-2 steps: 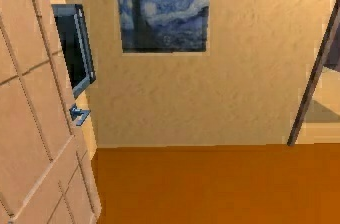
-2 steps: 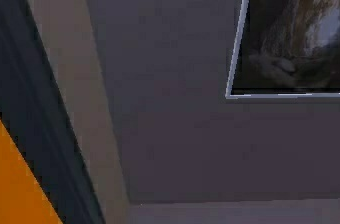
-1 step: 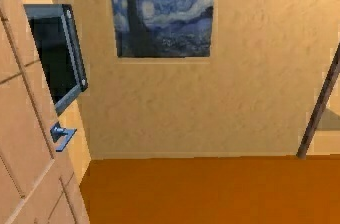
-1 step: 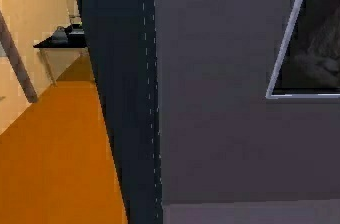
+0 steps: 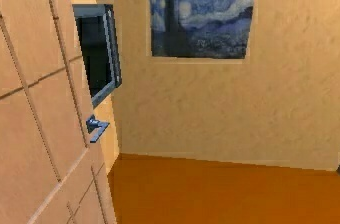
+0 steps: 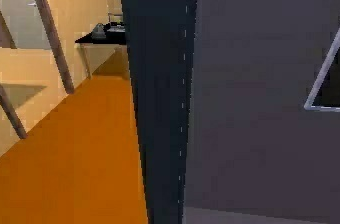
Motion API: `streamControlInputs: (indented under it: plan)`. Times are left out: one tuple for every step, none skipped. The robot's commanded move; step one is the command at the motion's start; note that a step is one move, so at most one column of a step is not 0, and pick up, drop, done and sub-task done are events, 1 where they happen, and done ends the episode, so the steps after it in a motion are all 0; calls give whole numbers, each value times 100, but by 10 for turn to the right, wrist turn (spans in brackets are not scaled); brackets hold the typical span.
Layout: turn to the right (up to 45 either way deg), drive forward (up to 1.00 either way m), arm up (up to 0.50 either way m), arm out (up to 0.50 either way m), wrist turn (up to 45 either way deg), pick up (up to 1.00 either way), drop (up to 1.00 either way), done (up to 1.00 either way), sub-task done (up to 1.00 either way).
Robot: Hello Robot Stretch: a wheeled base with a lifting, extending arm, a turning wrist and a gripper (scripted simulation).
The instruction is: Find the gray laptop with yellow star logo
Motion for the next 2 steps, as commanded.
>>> streamControlInputs:
  plan:
    - [0, 30, 0, 0, 0, 0, 0, 0, 0]
    - [450, 0, 0, 0, 0, 0, 0, 0, 0]
